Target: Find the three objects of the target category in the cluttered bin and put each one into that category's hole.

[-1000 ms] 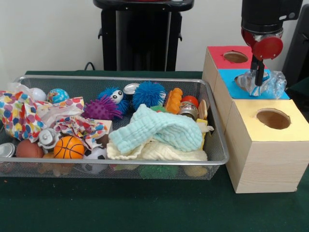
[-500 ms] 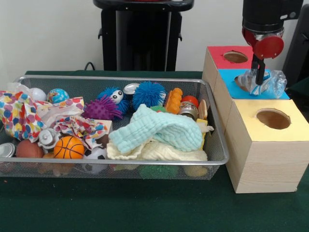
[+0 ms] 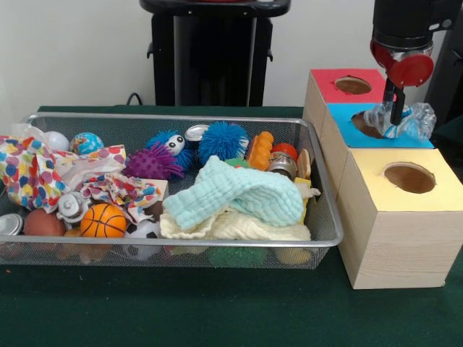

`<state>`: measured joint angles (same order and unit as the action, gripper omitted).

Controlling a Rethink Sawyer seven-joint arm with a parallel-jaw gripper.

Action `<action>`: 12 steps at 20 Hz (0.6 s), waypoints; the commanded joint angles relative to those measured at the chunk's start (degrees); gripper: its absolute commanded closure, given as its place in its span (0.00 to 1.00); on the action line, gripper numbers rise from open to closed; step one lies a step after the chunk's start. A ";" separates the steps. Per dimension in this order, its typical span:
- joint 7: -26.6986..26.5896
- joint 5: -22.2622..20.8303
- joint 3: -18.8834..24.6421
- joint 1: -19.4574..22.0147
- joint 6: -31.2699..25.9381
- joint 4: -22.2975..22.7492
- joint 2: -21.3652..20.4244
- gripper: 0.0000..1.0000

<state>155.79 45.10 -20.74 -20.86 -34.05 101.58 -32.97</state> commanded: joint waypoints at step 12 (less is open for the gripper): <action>8.98 -0.91 4.47 1.31 4.12 6.87 3.62 1.00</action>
<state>155.79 45.11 -20.54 -20.58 -31.99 103.23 -32.97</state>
